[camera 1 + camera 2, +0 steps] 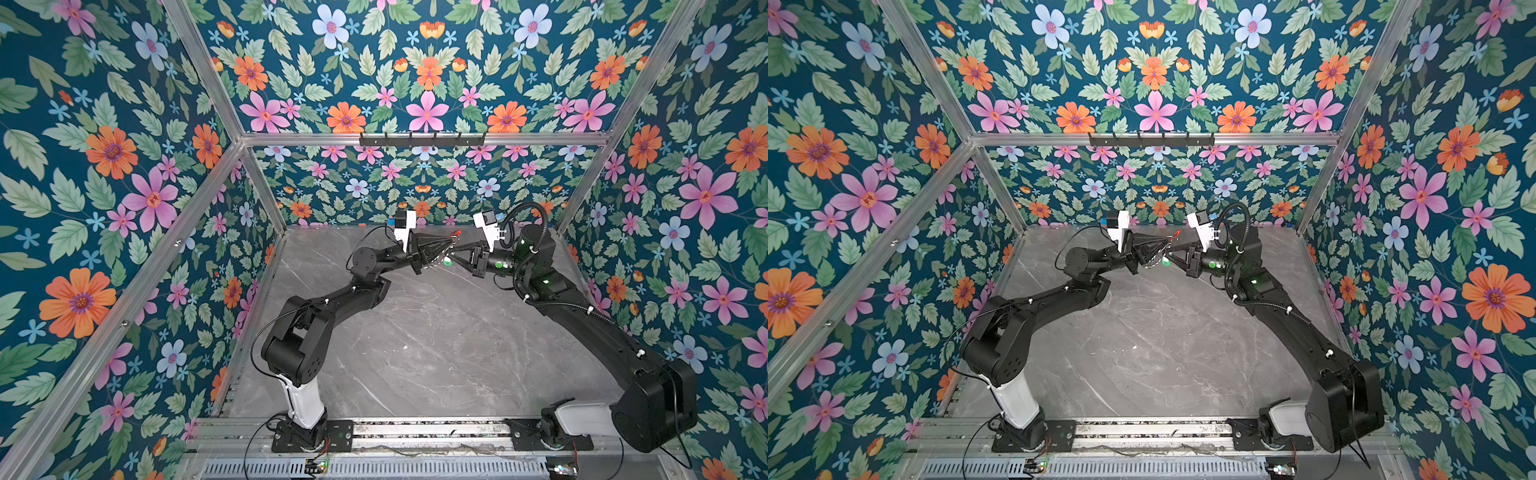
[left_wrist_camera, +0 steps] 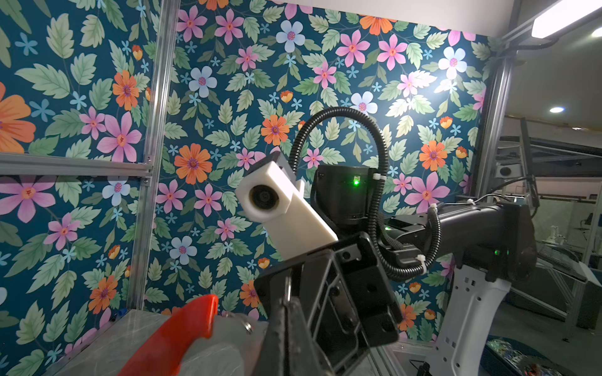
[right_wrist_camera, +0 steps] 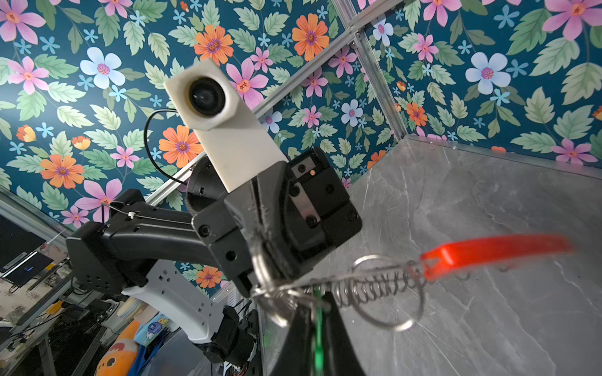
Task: Attach keys to a key ring
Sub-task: Insert the key into the keyring.
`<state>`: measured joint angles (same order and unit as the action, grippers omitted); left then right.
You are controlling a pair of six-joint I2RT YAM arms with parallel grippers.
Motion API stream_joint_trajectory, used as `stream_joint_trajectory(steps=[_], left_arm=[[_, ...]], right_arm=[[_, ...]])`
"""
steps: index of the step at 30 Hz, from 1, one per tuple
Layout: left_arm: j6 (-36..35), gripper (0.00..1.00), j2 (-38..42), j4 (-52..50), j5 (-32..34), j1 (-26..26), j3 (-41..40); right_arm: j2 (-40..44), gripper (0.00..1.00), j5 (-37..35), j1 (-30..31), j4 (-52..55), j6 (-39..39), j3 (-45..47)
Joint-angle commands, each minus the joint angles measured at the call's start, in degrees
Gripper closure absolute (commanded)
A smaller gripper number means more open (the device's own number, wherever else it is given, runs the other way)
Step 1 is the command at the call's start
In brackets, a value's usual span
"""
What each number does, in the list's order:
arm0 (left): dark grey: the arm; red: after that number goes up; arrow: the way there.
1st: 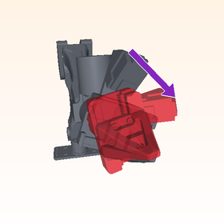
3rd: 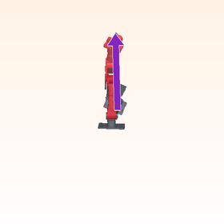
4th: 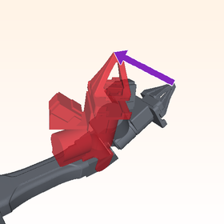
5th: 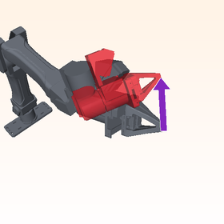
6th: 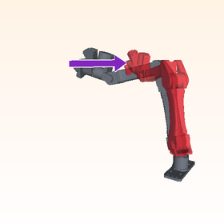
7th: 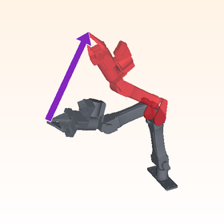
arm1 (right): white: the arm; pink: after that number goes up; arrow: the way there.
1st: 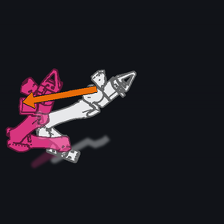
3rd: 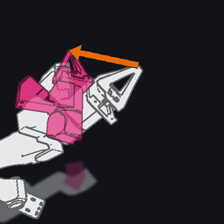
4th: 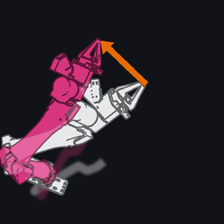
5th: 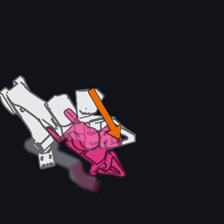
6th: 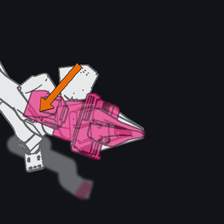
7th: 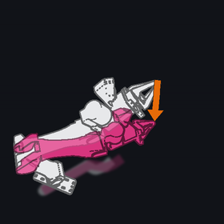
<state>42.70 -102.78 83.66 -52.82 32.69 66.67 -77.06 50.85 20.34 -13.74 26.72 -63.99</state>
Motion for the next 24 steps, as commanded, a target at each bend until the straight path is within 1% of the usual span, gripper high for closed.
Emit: stream_joint_trajectory(steps=[1, 7, 20, 24], left_arm=[[1.99, 1.0, -0.06, 5.26, -0.54, 0.1, 0.39], [2.35, 1.0, 0.04, 5.55, -0.8, 0.09, 0.29], [2.56, 1.0, -0.27, 5.89, -0.97, 0.01, 0.33], [2.87, 1.0, -0.48, 6.16, -0.82, 0.01, 0.47]], right_arm=[[0.82, 0.91, -1.81, -0.23, 0.55, -1.82, 0.38], [2.74, 0.93, -2.96, -1.64, 1.7, -2.45, 1.65], [6.74, 0.95, -5.66, -2.85, 8.5, -7.28, 1.8], [6.18, 0.94, -4.44, -2.85, 8.33, -6.98, 1.42]])
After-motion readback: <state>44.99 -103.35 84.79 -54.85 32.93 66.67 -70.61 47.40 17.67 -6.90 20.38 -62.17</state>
